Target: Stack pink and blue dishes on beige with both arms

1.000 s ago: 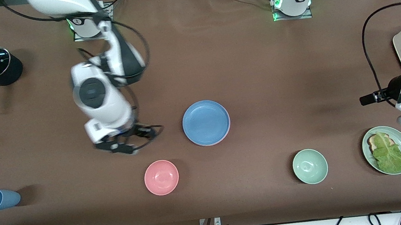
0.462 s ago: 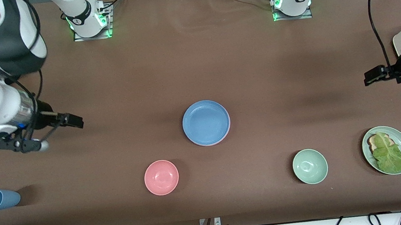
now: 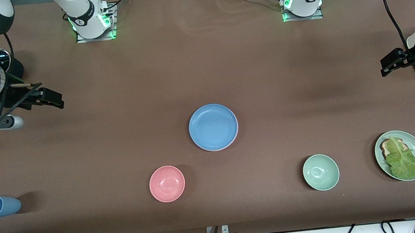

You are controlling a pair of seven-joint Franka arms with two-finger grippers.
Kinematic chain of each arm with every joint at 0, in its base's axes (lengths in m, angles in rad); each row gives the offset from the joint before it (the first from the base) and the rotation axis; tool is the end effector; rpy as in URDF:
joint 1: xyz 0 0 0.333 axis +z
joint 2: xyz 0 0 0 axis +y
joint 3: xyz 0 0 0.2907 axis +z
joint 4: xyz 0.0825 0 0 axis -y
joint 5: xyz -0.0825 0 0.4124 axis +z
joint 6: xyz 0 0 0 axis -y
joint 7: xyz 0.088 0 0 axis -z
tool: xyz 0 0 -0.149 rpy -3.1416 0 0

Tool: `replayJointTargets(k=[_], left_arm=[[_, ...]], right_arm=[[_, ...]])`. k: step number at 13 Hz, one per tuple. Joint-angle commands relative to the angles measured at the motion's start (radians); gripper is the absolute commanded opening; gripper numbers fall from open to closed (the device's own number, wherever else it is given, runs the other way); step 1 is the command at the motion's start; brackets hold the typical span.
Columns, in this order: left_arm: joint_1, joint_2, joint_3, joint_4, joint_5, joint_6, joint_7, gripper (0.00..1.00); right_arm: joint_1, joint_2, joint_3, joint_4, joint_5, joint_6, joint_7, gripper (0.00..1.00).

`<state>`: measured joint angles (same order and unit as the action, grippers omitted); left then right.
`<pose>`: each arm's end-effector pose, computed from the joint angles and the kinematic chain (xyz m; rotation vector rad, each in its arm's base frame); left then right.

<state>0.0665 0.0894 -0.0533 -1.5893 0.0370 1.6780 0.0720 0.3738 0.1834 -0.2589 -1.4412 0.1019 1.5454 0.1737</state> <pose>0.6148 0.0142 0.5039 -3.1081 0.0973 0.0030 0.6180 0.0979 0.5121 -3.0939 0.0890 0.1244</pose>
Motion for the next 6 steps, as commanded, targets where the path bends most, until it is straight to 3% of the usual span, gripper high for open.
replayJointTargets(k=[1, 6], left_arm=[[-0.001, -0.063, 0.003, -0.084, -0.023, 0.032, 0.031, 1.0], [0.001, -0.062, 0.003, -0.08, -0.046, 0.023, 0.029, 1.0]], right_arm=[[-0.308, -0.045, 0.319, -0.024, -0.043, -0.028, -0.014, 1.0], [-0.326, -0.042, 0.317, -0.012, -0.06, -0.041, -0.029, 1.0]])
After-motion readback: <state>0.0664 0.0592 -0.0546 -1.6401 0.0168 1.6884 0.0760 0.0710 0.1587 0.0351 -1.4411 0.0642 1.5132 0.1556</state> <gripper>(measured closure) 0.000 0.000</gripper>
